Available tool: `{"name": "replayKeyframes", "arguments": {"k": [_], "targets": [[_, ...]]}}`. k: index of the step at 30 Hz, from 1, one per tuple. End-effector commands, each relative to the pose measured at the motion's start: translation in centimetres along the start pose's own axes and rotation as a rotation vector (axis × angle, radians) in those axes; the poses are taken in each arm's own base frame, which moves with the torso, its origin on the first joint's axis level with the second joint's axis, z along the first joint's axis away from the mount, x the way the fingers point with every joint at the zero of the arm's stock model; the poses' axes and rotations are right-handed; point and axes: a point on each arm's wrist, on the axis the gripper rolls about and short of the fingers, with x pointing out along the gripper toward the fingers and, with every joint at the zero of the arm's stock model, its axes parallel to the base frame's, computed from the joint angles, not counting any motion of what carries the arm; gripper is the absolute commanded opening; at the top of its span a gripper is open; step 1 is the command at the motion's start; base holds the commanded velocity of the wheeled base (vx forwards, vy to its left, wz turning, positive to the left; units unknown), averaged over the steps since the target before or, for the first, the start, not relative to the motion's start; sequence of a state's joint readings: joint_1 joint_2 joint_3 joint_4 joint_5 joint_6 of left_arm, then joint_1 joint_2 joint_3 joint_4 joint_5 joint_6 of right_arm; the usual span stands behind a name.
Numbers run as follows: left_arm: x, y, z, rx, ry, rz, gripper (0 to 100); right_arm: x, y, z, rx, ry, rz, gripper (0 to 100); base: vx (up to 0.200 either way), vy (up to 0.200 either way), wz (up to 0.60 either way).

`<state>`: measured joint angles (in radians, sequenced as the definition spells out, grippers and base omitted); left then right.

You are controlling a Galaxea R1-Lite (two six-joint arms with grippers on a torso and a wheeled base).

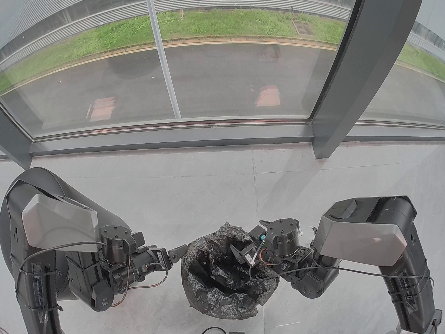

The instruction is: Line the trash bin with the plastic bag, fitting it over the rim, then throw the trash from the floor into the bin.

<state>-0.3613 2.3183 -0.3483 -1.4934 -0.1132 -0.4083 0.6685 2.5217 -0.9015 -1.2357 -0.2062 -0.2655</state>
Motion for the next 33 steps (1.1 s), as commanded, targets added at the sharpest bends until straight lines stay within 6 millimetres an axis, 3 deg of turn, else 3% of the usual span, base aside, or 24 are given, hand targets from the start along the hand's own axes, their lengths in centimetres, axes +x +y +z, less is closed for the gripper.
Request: {"name": "replayKeyframes", "arguments": {"k": [1, 16, 33], "targets": [[-0.7, -0.4, -0.2, 0.005, 0.003, -0.012, 100, 0.9, -0.7, -1.1, 0.006, 0.023, -0.042, 100, 0.0, 0.0, 0.0], [-1.9, -3.3, -2.7, 0.091, 0.068, -0.059, 100, 0.9, -2.7, -0.6, 0.029, 0.006, -0.096, 100, 0.0, 0.0, 0.0], [-1.8, -4.1, -3.2, 0.315, 0.051, -0.005, 100, 0.9, -4.6, -0.4, 0.063, -0.046, -0.151, 100, 0.0, 0.0, 0.0]]}}
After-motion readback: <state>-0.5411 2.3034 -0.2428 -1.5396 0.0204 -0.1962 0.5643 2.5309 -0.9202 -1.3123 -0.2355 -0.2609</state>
